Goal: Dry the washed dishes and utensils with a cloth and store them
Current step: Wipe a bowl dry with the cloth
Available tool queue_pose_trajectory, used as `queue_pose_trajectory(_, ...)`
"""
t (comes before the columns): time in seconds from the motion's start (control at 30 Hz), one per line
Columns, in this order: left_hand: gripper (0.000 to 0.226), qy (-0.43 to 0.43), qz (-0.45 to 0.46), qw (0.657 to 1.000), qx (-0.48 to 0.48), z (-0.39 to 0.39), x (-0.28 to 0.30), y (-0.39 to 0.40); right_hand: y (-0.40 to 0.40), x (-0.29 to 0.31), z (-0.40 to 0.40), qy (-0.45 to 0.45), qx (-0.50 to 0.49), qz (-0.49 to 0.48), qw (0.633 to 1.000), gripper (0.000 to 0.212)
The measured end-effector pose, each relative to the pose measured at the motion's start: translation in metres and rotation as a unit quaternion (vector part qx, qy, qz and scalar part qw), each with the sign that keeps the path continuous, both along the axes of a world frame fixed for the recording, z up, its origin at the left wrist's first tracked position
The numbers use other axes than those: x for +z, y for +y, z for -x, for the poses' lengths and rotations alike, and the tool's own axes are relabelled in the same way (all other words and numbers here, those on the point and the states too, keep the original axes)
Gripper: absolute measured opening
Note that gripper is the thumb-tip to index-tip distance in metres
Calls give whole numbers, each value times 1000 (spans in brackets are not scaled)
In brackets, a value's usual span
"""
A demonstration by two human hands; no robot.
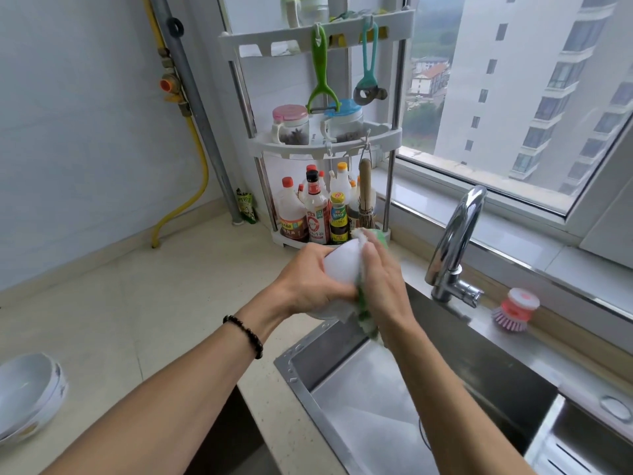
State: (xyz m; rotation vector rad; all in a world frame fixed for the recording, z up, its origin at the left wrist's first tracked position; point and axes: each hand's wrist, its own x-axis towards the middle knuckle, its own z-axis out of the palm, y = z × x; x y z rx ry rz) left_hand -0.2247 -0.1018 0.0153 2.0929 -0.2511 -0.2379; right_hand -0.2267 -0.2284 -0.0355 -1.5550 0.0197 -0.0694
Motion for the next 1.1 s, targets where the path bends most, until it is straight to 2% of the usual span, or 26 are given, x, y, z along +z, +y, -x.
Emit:
queue_pose_trajectory(0.07, 17, -11, -15, 1000, 10, -2, -2, 2, 12, -6, 6, -31, 8, 51, 998, 41)
queue_pose_trajectory(0.1, 16, -13, -19, 1000, 7, -1, -4, 4, 13, -6, 8, -21, 14, 35, 999, 38)
queue_pose_trajectory(0.13, 19, -13, -15, 1000, 2, 1, -4, 4, 11, -4, 7, -4, 16, -2, 1000, 33)
queue_pose_trajectory(0.2, 26, -10, 13, 1000, -2, 10, -4, 6, 0, 2, -1, 95, 17, -120, 988, 29)
queue_pose_trajectory(0.23, 28, -8, 29, 1000, 3, 12, -5, 7, -5, 3, -6, 136, 11, -146, 980, 32)
queue_pose_trajectory(0.27, 28, -6, 37, 999, 13, 13, -5, 7, -7, 4, -6, 143, 12, -131, 981, 35)
queue_pose_trajectory(0.37, 18, -11, -9, 999, 43, 7, -10, 11, 10, -1, 7, 10, 46, 32, 998, 36)
queue_pose_trajectory(0.43, 17, -14, -44, 998, 35, 8, -13, 14, 22, -6, 17, -34, 57, 32, 997, 42)
queue_pose_trajectory(0.53, 27, 3, -15, 1000, 9, 17, -8, 21, 15, -1, 11, 52, 54, -50, 996, 37)
queue_pose_trajectory(0.63, 38, 18, 103, 994, -17, 25, 0, 25, -5, 7, 4, 207, 74, -233, 947, 41)
queue_pose_trajectory(0.7, 46, 35, 176, 984, -22, 27, 5, 24, -5, 4, 6, 204, 48, -291, 934, 38)
queue_pose_trajectory(0.77, 50, 52, 184, 981, -37, 25, 7, 27, -3, 0, 7, 189, 24, -312, 931, 36)
queue_pose_trajectory(0.83, 52, 90, 149, 982, -78, 23, 13, 33, -6, -4, 5, 200, 2, -284, 938, 39)
queue_pose_trajectory(0.93, 61, 149, 100, 978, -104, 18, 17, 43, -13, -4, 1, 182, 0, -169, 969, 41)
queue_pose_trajectory(1.0, 58, 132, 66, 984, -98, 20, 17, 41, -15, 4, -3, 131, 24, -86, 987, 44)
queue_pose_trajectory(1.1, 36, 65, 38, 996, -46, 21, 15, 34, -5, 18, 3, 19, 48, 13, 999, 40)
